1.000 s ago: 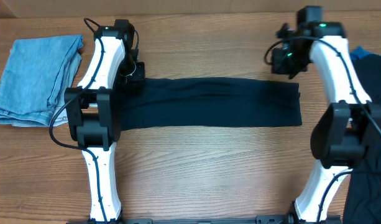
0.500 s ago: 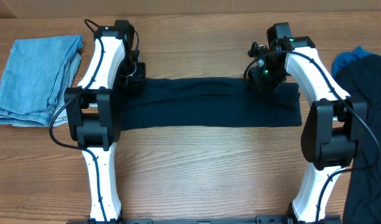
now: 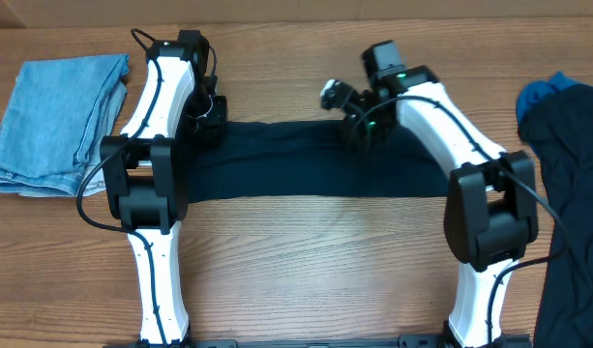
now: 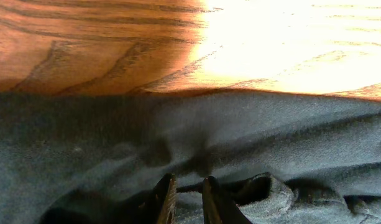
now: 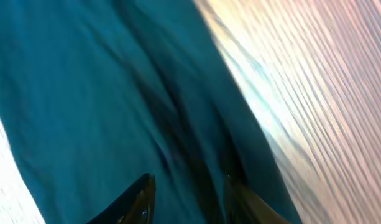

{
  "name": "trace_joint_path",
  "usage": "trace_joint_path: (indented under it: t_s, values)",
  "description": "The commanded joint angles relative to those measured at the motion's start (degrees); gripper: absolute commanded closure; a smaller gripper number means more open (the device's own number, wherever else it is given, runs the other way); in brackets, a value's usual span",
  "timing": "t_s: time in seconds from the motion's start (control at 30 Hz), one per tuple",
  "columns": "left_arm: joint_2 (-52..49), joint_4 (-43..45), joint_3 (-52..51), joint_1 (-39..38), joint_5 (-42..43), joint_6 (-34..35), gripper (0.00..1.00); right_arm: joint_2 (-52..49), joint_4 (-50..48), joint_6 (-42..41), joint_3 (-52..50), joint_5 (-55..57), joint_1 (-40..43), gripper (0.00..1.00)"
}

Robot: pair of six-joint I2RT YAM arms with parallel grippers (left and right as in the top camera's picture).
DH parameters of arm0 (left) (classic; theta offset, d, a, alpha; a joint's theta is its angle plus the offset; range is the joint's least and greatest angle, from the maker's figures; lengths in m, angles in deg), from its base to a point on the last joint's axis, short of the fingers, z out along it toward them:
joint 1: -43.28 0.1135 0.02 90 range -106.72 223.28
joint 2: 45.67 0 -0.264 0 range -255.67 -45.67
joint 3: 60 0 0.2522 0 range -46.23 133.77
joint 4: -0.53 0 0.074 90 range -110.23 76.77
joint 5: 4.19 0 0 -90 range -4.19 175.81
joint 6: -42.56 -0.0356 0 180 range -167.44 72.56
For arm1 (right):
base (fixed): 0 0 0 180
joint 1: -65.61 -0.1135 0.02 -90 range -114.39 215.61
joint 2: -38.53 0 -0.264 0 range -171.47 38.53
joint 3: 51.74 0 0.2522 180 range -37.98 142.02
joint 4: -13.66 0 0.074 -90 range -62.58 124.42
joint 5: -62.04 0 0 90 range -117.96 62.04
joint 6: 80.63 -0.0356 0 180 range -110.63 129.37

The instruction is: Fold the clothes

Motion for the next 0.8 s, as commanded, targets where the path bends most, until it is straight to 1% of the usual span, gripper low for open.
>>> trace_joint_path:
  t_s: [0.0,0.2,0.33,0.4,0.57,0.6,0.67,0.77]
  values:
    - [0.42,0.13,1.11,-0.15,0.46,0.70,0.80,-0.46,-1.03,3.32,-0.33,1.25,-2.01,0.60]
    - [0.42,0.81,1.11,-0.15,0.48,0.70,0.80,-1.18,-4.35,4.46,-0.37,1.16,-5.22,0.61]
    - [0.42,0.66,1.11,-0.15,0.46,0.55,0.79,-2.80,-4.57,4.68,-0.37,1.16,-5.46,0.62]
    - [0.42,0.63,1.11,-0.15,0.46,0.55,0.78,-2.82,-4.39,4.63,-0.37,1.16,-5.46,0.64]
    - [0.42,0.59,1.11,-0.15,0.46,0.55,0.78,-2.99,-5.18,4.90,-1.42,1.18,-5.46,0.65]
    - [0.42,0.59,1.11,-0.15,0.46,0.55,0.78,-3.02,-5.35,5.09,-1.55,1.16,-5.46,0.65]
    - [0.42,0.59,1.11,-0.15,0.46,0.55,0.78,-3.10,-5.31,5.05,-1.55,1.16,-5.46,0.71]
    - [0.42,0.57,1.11,-0.11,0.46,0.55,0.78,-3.10,-4.70,5.01,-1.55,1.14,-5.46,0.71]
